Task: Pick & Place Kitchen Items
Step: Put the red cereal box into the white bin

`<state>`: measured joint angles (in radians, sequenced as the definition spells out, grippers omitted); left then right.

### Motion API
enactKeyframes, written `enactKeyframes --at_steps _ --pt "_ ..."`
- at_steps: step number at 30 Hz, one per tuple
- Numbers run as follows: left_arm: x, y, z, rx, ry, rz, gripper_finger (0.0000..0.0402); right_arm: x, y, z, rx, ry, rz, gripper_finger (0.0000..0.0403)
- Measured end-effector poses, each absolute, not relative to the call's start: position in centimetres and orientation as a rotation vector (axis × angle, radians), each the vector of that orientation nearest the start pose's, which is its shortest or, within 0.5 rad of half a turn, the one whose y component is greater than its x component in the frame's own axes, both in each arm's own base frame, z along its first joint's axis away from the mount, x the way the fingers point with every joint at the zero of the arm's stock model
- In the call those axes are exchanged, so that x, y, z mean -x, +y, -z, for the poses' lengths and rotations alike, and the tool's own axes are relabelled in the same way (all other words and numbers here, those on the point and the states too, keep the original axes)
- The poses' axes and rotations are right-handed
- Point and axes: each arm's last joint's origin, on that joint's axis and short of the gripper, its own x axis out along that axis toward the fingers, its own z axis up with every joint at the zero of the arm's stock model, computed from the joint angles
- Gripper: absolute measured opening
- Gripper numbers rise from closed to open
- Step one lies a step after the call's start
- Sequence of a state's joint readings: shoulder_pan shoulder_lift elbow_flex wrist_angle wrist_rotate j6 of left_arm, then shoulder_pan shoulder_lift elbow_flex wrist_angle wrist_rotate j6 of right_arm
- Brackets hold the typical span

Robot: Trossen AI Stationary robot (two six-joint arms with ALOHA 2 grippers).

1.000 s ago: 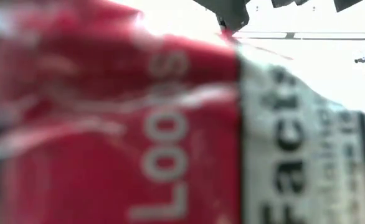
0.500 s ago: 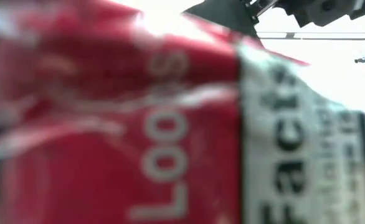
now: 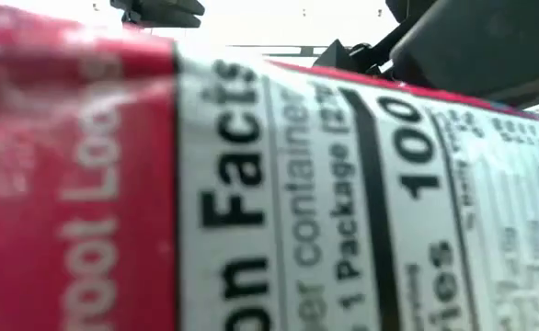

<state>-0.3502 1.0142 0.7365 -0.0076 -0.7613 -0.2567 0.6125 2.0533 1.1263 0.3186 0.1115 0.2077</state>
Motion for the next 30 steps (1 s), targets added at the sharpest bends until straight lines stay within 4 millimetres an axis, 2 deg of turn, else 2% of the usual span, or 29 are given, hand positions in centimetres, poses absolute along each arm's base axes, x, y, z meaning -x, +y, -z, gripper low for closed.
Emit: enactKeyframes --at_steps 9,14,22,30 --pt "-21.1 -5.7 -28.9 0.119 0.229 -0.396 0.0142 -35.2 24.1 -13.7 0.044 0.553 -0.385 0.0332" --pt "-21.1 -5.8 -28.8 0.151 0.244 -0.347 0.0142 -35.4 24.1 -13.8 0.041 0.55 -0.385 0.0332" --pt "-21.2 -6.0 -28.8 0.089 0.267 -0.26 0.0142 -35.4 24.1 -13.8 0.052 0.547 -0.382 0.0332" --pt "-21.2 -6.1 -28.8 -0.022 0.28 -0.245 0.0142 -35.5 23.7 -13.7 0.028 0.556 -0.282 0.0332"
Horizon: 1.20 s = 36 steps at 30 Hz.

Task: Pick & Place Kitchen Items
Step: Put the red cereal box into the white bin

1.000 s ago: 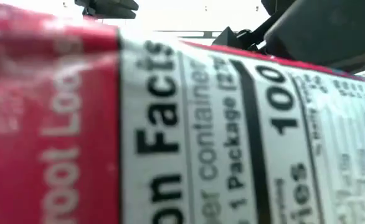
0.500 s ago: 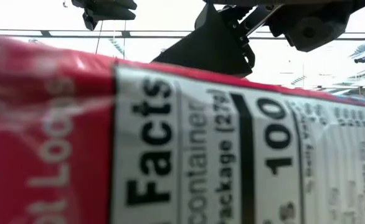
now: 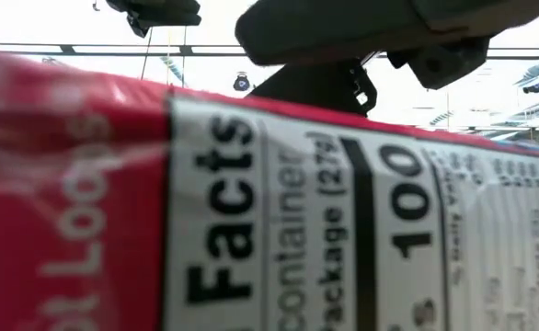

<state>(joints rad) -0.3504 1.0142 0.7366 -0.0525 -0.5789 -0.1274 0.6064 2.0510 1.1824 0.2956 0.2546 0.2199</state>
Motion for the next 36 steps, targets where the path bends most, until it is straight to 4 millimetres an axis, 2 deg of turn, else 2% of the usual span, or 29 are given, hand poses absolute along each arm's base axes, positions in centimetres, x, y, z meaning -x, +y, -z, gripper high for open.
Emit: enactKeyframes --at_steps 5,12,17,20,25,31,36 --pt "-21.2 -6.0 -28.8 -0.09 0.289 -0.235 0.0142 -35.4 23.8 -13.8 -0.023 0.558 -0.271 0.0332" --pt "-21.2 -6.0 -28.8 -0.187 0.3 -0.221 0.0142 -35.2 24.4 -14.2 0.097 0.483 -0.258 0.0332" --pt "-21.2 -6.0 -28.8 -0.247 0.307 -0.214 0.0142 -35.1 24.7 -14.3 0.059 0.484 -0.286 0.0333" --pt "-21.2 -6.0 -28.8 -0.28 0.311 -0.209 0.0142 -34.9 25.0 -14.3 0.063 0.484 -0.295 0.0344" --pt "-21.2 -6.0 -28.8 -0.32 0.315 -0.204 0.0142 -34.6 25.3 -14.2 0.068 0.495 -0.305 0.0393" --pt "-21.2 -6.0 -28.8 -0.359 0.32 -0.198 0.0142 -34.5 25.3 -14.0 0.037 0.534 -0.329 0.0382" --pt "-21.2 -6.0 -28.8 -0.39 0.323 -0.193 0.0142 -34.4 25.4 -13.1 -0.001 0.58 -0.344 0.0395"
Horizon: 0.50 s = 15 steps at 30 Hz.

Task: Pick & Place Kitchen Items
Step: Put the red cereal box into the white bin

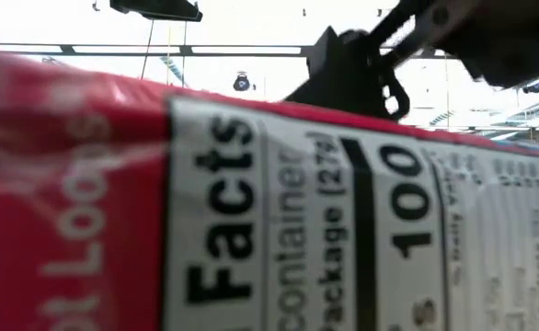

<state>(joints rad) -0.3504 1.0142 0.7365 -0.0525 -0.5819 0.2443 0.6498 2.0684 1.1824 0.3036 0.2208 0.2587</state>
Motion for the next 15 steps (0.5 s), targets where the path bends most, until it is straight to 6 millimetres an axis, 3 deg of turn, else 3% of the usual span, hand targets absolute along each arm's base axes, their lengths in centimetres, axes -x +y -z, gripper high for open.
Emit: enactKeyframes --at_steps 15 --pt "-21.2 -6.0 -28.8 -0.39 0.323 -0.193 0.0142 -34.6 25.2 -11.2 0.099 0.604 -0.323 0.04"
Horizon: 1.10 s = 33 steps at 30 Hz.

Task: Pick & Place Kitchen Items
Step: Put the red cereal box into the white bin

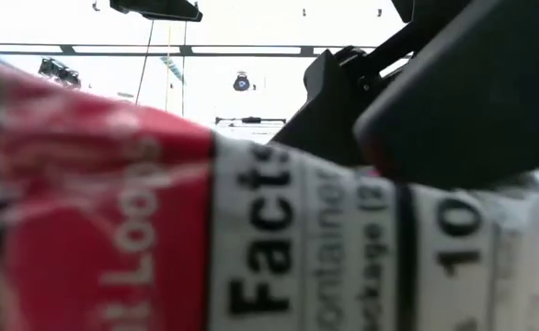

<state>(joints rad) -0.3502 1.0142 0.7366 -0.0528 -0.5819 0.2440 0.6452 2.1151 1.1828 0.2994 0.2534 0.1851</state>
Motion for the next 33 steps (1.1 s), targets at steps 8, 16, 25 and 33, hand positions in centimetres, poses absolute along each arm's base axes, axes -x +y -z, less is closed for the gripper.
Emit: enactKeyframes --at_steps 8,16,25,33 --pt "-21.2 -6.0 -28.8 -0.39 0.323 -0.193 0.0142 -34.5 25.2 -11.0 0.049 0.655 -0.374 0.04" --pt "-21.2 -6.0 -28.8 -0.39 0.324 -0.193 0.0142 -34.5 24.8 -10.8 0.012 0.693 -0.341 0.0352" --pt "-21.2 -6.0 -28.8 -0.39 0.324 -0.193 0.0142 -35.0 24.2 -11.5 -0.015 0.679 -0.366 0.0251" --pt "-21.2 -6.0 -28.8 -0.39 0.323 -0.193 0.0142 -35.9 22.9 -11.5 -0.069 0.681 -0.325 0.0191"
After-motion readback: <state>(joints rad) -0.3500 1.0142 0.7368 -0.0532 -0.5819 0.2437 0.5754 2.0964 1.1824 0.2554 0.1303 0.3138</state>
